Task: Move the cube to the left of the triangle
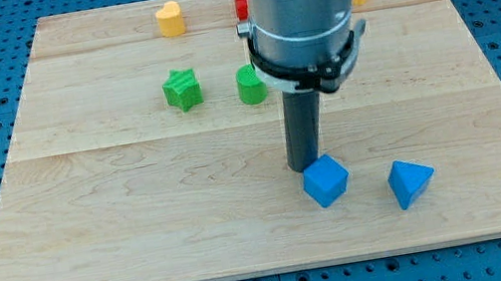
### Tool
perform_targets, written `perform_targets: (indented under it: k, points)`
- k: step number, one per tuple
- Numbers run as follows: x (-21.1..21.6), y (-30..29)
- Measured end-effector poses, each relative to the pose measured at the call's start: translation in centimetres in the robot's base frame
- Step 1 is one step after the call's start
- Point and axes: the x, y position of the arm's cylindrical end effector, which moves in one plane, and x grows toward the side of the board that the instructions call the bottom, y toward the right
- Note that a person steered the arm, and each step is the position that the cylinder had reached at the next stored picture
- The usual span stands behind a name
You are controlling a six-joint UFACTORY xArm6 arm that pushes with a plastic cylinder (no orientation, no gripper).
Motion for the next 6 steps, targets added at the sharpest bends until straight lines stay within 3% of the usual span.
perform_targets:
  k: [1,2,3,4,5,6]
  points:
    - [1.2,0.1]
    - [1.7,-5.7]
    - [4.4,-2.6]
    - [4.1,2.9]
    - [2.6,3.0]
    - [-5.2,-1.5]
